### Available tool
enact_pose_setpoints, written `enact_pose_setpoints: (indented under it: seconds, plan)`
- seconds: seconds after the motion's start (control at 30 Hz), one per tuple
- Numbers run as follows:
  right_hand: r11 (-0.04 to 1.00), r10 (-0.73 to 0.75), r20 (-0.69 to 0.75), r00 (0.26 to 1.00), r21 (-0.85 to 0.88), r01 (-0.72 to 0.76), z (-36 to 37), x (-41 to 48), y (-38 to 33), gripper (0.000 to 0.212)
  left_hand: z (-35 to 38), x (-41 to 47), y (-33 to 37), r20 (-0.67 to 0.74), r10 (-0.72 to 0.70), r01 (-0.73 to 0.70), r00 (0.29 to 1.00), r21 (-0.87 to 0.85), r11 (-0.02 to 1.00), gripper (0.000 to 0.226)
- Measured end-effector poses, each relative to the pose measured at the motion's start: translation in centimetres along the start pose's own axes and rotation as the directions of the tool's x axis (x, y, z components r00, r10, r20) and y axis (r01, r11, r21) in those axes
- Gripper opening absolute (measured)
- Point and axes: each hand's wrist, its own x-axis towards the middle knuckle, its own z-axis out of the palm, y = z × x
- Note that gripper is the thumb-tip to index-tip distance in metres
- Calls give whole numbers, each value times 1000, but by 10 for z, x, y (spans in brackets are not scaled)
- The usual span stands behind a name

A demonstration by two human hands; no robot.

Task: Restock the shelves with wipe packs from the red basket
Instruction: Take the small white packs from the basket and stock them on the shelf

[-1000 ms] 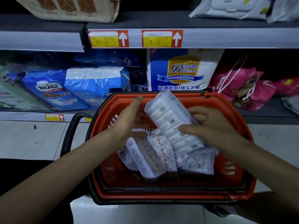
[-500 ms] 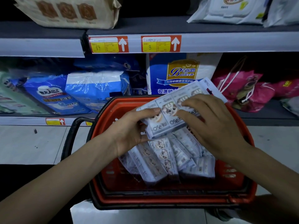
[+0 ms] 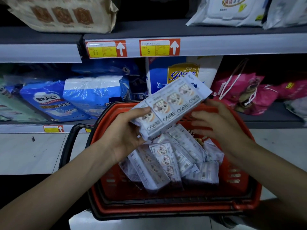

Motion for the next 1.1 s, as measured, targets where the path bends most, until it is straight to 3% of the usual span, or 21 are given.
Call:
enact_pose_setpoints:
  seconds: [0.07,0.13,0.17,0.27,0.33,0.37,0.5,0.67,0.8,0.87,0.9,0.97,1.03,1.1]
  plan:
    - [991,-127,18,992,48,126,-4,3,-2,75,3,-2,4,15,31,-31,999,2,1000,32]
    - [924,-343,124,931,-132,358,-13,4,-2,98,3,-3,9,10,70,-71,997,26,997,31]
    - [823,-448,193,873,-292,488,-18,6,-2,103,3,-3,12,2,92,-92,996,48,995,32]
    - [305,-612,394,686,-683,664,-29,12,-4,100,1,-3,23,6,151,-151,989,108,983,32]
    - [-83,-609,603,516,-695,714,-29,15,-5,91,1,-5,29,9,179,-179,984,106,978,26]
    - [-215,-589,677,442,-658,721,-29,16,-5,88,1,-5,31,12,190,-190,982,95,977,21]
    - [-402,-618,743,258,-581,708,-31,11,-14,63,1,-7,38,18,217,-218,976,64,974,20]
    - [-556,-643,762,78,-535,636,-27,-1,-39,37,-1,-15,51,53,232,-231,971,-22,973,40]
    - [-592,-680,732,-42,-515,620,-13,-12,-40,30,-4,-20,56,104,223,-218,969,-55,974,39]
    - [-548,-698,715,-30,-507,666,-9,-16,-38,31,-5,-24,58,97,231,-222,968,-88,971,44]
    - [-491,-702,712,18,-501,713,-8,-17,-36,35,-6,-26,58,104,237,-224,966,-123,967,50]
    - [-254,-717,675,173,-485,837,-6,-23,-30,52,-7,-31,60,124,258,-231,958,-202,952,60]
    - [135,-760,543,357,-405,904,3,-35,-29,57,-8,-33,60,110,294,-260,950,-247,933,58]
    - [461,-749,402,527,-257,850,13,-49,-32,54,-9,-35,60,91,304,-271,948,-267,925,54]
